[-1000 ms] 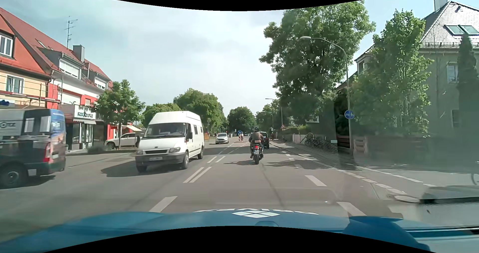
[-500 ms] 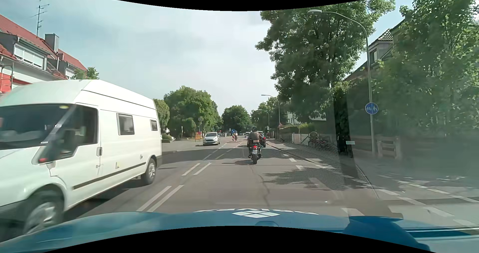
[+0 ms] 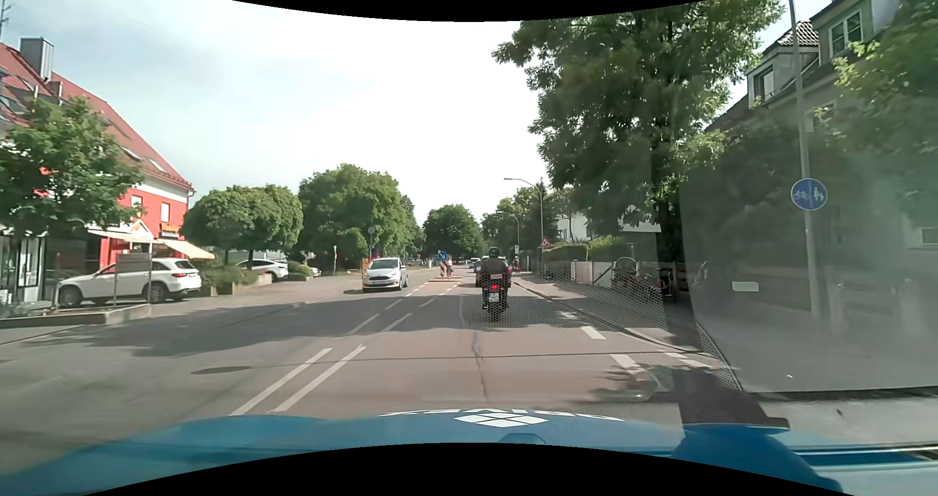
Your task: Follow the waypoints while adhering to traffic rules and regulations
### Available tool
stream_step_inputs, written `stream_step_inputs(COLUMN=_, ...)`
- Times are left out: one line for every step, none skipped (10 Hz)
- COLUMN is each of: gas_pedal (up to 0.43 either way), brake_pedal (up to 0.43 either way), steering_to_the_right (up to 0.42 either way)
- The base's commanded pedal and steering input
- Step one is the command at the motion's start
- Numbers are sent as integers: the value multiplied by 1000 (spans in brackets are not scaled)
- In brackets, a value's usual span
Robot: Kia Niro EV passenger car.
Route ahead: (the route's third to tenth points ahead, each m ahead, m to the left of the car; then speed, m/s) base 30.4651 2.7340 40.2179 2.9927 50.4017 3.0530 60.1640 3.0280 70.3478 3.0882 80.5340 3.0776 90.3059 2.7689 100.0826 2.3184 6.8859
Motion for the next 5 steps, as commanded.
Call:
stream_step_inputs(gas_pedal=0, brake_pedal=0, steering_to_the_right=25)
stream_step_inputs(gas_pedal=0, brake_pedal=0, steering_to_the_right=25)
stream_step_inputs(gas_pedal=0, brake_pedal=0, steering_to_the_right=25)
stream_step_inputs(gas_pedal=8, brake_pedal=0, steering_to_the_right=24)
stream_step_inputs(gas_pedal=59, brake_pedal=0, steering_to_the_right=24)
